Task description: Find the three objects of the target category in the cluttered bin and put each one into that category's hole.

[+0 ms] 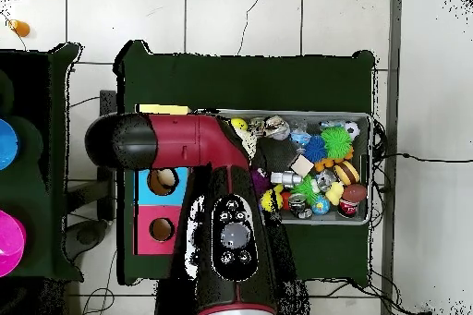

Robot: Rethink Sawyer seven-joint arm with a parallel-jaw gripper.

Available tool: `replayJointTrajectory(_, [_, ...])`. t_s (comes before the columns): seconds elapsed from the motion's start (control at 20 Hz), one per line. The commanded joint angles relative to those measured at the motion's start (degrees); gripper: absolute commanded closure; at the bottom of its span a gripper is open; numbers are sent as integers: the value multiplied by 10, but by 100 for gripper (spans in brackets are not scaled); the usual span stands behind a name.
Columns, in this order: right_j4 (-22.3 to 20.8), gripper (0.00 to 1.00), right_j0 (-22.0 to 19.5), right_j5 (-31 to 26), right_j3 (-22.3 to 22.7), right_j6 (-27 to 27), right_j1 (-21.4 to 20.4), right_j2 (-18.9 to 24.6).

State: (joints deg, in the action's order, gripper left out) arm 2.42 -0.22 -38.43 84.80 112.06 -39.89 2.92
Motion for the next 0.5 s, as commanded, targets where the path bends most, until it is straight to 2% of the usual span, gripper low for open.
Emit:
replayJointTrajectory(0.05, [-21,100,-2,33,-8,73,46,-5])
replayJointTrajectory(0.5, [-14,100,-2,52,-12,75,62,-2])
